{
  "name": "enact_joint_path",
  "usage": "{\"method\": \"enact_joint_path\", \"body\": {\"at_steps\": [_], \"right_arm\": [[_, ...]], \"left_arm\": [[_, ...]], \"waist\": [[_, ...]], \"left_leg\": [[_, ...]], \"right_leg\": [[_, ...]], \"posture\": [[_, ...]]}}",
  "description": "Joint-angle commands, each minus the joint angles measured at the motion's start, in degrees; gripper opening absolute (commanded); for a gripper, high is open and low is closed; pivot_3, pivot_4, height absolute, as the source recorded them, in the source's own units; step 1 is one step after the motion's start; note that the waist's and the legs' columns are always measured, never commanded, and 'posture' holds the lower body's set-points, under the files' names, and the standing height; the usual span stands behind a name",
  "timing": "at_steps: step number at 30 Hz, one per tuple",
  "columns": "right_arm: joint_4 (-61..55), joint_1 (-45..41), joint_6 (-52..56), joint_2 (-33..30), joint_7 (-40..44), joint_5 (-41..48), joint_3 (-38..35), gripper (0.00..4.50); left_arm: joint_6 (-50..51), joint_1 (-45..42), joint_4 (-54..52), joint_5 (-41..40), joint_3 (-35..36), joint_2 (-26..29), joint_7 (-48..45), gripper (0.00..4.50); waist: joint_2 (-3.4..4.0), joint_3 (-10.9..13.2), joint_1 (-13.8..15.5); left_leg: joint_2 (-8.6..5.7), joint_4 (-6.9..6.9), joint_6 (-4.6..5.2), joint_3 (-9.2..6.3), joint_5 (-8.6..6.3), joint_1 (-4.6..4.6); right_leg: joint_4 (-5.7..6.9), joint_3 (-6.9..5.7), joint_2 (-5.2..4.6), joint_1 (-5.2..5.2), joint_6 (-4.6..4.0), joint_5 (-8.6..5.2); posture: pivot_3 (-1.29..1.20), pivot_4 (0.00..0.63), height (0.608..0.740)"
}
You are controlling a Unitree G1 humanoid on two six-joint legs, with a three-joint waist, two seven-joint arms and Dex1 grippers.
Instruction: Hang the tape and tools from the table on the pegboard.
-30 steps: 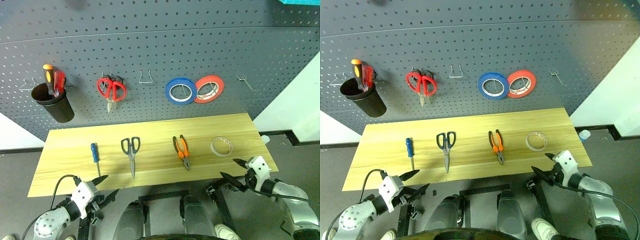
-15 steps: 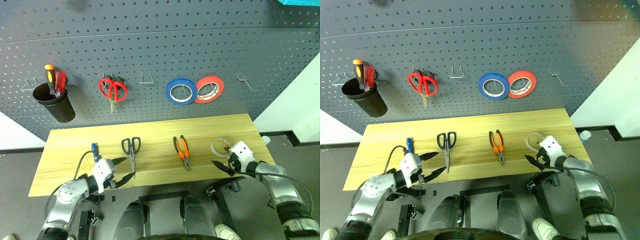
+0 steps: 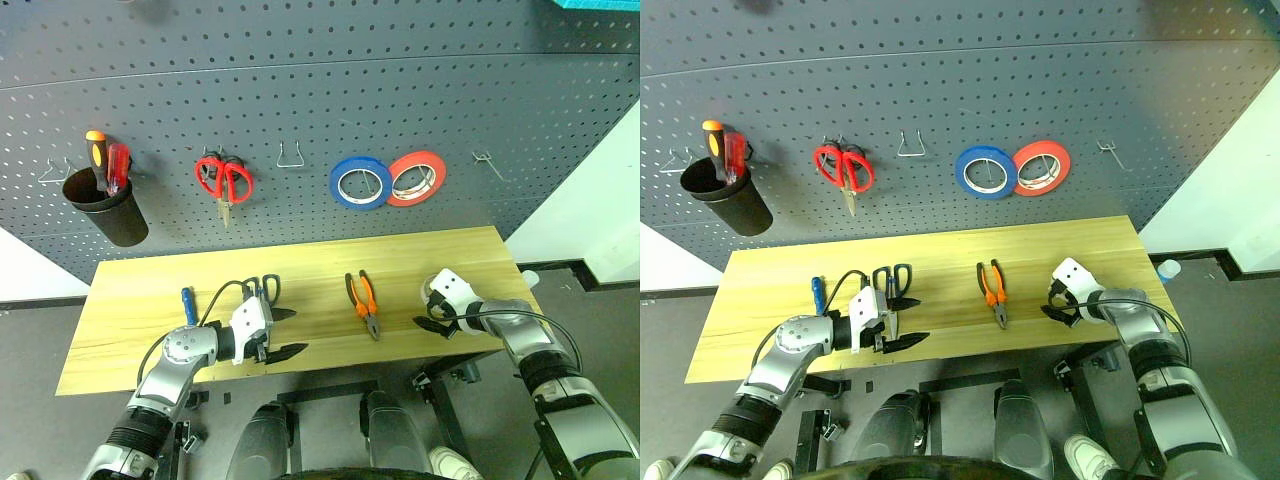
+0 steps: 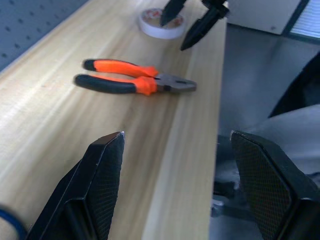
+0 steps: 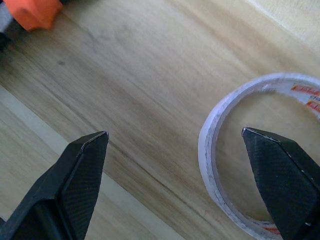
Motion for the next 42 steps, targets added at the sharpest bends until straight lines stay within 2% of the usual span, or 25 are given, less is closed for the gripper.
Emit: {"method": "enact_joint_path", "body": {"at_steps": [1,4,10,14,17,20,24,27,31,36,42], "right_arm": [[2.94,-2.54,1.87,0.30,0.78,-1.43,0.95,4.31],[4.55,-3.30,1.66,0.41,0.62,-2.29,1.60,3.58],[5.69,-3.51,1.89,0.74,-0.19,-2.41,1.05,1.47],[1.64,-1.44,2.31,-0.07,-0.61,-1.62,-0.07,0.03],[-7.83,3.53,0.83,-2.05,-3.87,-1.66,-2.00,0.03],[-22.94,12.02,-2.50,-5.50,-9.01,-4.20,-3.81,0.03],[-40.07,22.87,-14.44,-12.53,-24.18,-17.84,-4.61,0.03],[-45.24,26.06,-20.14,-16.66,-35.63,-28.44,-4.80,0.03],[-46.24,21.79,-20.60,-17.59,-41.88,-33.96,-5.85,0.03],[-40.60,12.07,-22.54,-17.85,-40.22,-33.20,-4.89,0.03],[-26.61,1.38,-26.75,-18.08,-40.12,-31.92,-3.61,0.03]], "left_arm": [[0.33,0.98,-3.25,-0.98,0.40,0.89,-0.52,3.57],[0.07,1.78,-3.92,-0.87,0.91,1.09,0.07,3.58],[0.06,3.68,-5.54,-1.21,1.40,1.40,0.95,3.58],[-0.24,4.56,-5.96,-1.26,2.15,1.78,1.96,3.58],[-0.79,5.57,-6.68,-1.07,3.19,2.07,3.22,3.58],[-1.28,7.09,-8.07,-1.49,4.65,2.26,4.82,3.58],[-1.87,9.55,-9.64,-2.23,6.63,2.18,6.78,3.58],[-2.28,10.46,-9.92,-2.66,7.40,1.74,7.49,3.58],[-0.53,9.77,-10.83,-6.46,8.72,0.53,7.36,3.58],[2.67,7.99,-13.74,-10.23,8.95,0.56,5.87,3.58],[5.34,7.10,-18.39,-11.97,9.16,0.38,6.32,3.58]], "waist": [[0.00,0.00,-0.27],[0.00,0.00,-0.56],[-0.01,0.00,-1.01],[-0.01,-0.01,-1.03],[0.00,0.00,-0.84],[0.09,0.04,-0.58],[0.12,0.06,-0.45],[0.08,0.05,-1.07],[0.00,0.04,-1.20],[0.01,0.04,-1.09],[-0.02,0.03,-1.01]], "left_leg": [[0.00,0.00,0.00,0.00,0.00,0.00],[0.00,0.00,0.00,0.00,0.00,0.00],[0.00,0.00,0.00,-0.01,0.00,0.02],[0.00,0.01,0.00,-0.01,0.00,0.07],[0.00,0.00,0.00,-0.04,0.00,0.04],[-0.01,-0.03,0.00,-0.04,0.00,-0.05],[-0.03,-0.04,0.00,0.00,-0.01,-0.08],[-0.01,0.00,-0.01,0.03,-0.02,-0.03],[0.00,0.04,-0.02,0.05,-0.02,-0.02],[0.00,0.01,0.01,0.05,-0.01,-0.07],[-0.02,-0.01,0.01,0.03,-0.01,-0.08]], "right_leg": [[0.00,0.00,0.00,0.00,0.00,0.00],[0.00,0.00,0.00,0.00,-0.01,0.00],[0.00,0.02,0.00,0.03,0.01,0.00],[0.01,0.02,0.00,0.07,-0.09,-0.06],[0.02,0.01,0.00,0.06,-0.05,-0.07],[0.01,0.03,0.00,-0.05,0.08,-0.03],[0.00,0.05,-0.02,-0.10,0.15,-0.28],[0.03,0.07,-0.02,-0.08,0.12,-0.30],[-0.01,0.09,-0.02,-0.04,0.09,-0.30],[-0.04,0.10,-0.02,-0.07,-0.12,-0.15],[-0.10,0.09,-0.02,-0.02,-0.17,-0.12]], "posture": [[-0.08,0.133,0.733],[-0.08,0.133,0.733],[-0.08,0.136,0.733],[-0.08,0.137,0.733],[-0.07,0.142,0.733],[-0.07,0.144,0.733],[-0.10,0.149,0.733],[-0.13,0.150,0.733],[-0.15,0.147,0.733],[-0.13,0.134,0.733],[-0.10,0.121,0.733]]}}
